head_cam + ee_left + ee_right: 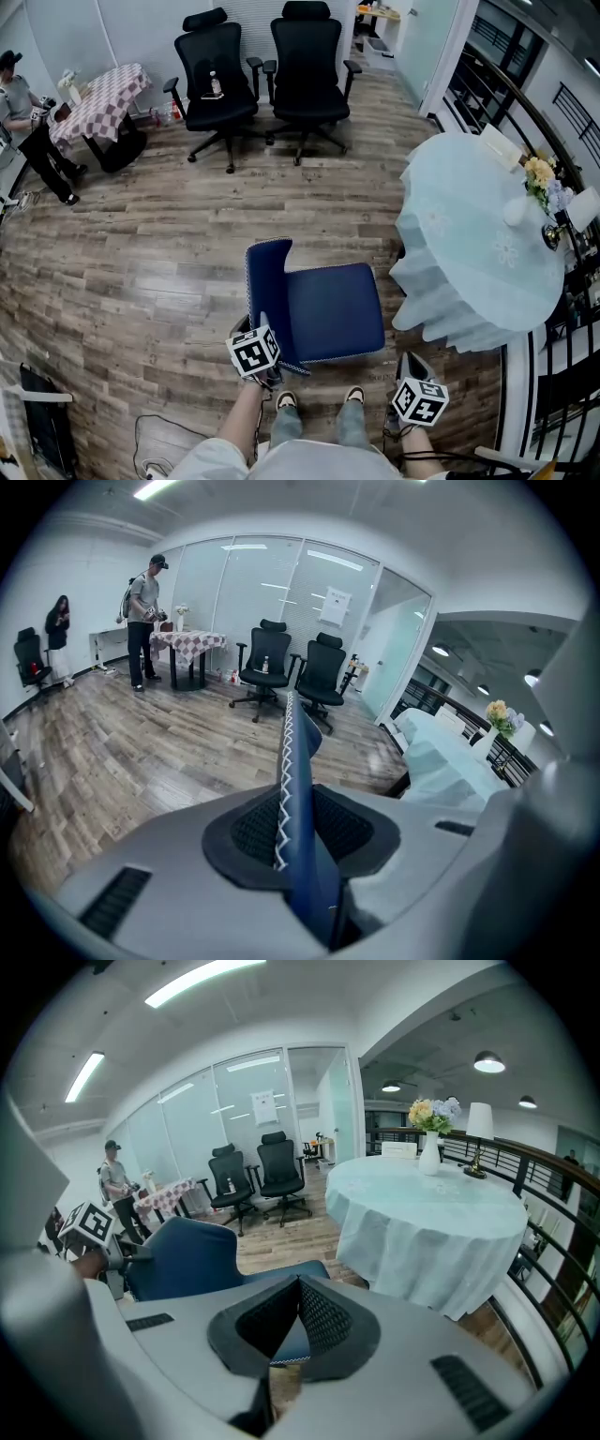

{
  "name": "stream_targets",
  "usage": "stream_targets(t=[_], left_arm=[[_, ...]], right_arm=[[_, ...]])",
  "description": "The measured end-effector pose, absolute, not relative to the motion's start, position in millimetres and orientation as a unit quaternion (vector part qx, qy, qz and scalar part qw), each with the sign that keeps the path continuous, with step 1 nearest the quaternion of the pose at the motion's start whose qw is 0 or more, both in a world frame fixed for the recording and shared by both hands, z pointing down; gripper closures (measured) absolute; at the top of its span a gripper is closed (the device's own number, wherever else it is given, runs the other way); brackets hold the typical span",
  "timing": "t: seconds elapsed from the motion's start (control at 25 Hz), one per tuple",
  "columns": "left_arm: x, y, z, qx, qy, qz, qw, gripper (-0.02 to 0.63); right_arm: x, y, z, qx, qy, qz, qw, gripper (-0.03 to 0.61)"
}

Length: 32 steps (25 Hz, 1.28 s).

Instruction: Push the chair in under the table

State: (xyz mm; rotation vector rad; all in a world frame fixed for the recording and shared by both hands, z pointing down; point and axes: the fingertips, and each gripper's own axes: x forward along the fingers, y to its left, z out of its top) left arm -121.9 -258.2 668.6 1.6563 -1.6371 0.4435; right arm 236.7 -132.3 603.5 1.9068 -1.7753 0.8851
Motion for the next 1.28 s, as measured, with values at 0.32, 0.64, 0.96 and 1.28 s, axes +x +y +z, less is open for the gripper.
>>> stream_targets(t=[0.32, 0.64, 0.96, 1.28], left_arm=[[-113.4, -262.0, 668.9, 0.647, -0.640, 0.178, 0.373, 0.519], [-98.7, -261.0, 668.1, 0.652, -0.636, 0.181, 0.372, 0.518], [-79.2, -263.6, 666.7, 0.658, -0.629, 0.183, 0.371, 0.518], [-54.5, -264.9, 666.9, 0.666, -0.621, 0.183, 0.370, 0.518]], right_arm=[[248.8, -126.6, 603.9, 0.684, -0.628, 0.318, 0.191, 0.561], [257.9, -122.4, 604.9, 0.687, -0.624, 0.321, 0.188, 0.561], [272.2, -117.7, 603.7, 0.692, -0.618, 0.323, 0.186, 0.561], [290.1, -110.9, 603.9, 0.698, -0.612, 0.324, 0.185, 0.561]])
